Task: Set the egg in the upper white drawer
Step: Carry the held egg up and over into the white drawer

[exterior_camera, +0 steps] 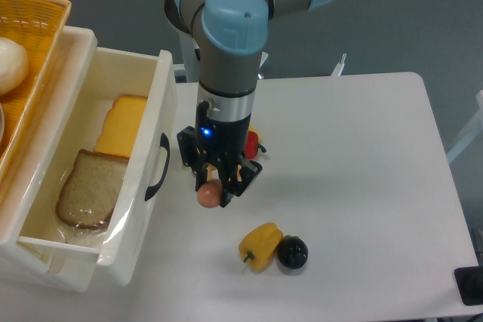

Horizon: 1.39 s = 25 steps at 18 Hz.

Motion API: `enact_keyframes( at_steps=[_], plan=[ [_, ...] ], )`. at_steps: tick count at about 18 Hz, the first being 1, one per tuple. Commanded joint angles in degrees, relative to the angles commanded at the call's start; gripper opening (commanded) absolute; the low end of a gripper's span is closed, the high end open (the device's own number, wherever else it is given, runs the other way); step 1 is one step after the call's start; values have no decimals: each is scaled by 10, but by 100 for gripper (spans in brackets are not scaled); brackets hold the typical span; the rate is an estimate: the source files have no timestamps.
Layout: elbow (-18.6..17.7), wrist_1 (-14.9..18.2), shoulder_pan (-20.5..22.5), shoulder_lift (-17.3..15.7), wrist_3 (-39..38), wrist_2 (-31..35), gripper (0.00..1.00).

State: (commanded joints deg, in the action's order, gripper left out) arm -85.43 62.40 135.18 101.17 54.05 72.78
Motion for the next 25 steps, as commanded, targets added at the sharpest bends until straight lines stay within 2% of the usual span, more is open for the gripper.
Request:
enact_keyframes(
  at_steps=[7,12,14,18,21,25],
  plan=[
    [-9,1,-5,-45,6,-36,24],
    [-16,11,-41,-64,21,-33,24],
    [-25,16,-48,-73,57,-32,24],
    [-42,65,-76,-91,146,-24,23],
    [-47,91,-86,-96,178,3,24],
    [-58,121,-102,-98,221,8,24]
  ],
)
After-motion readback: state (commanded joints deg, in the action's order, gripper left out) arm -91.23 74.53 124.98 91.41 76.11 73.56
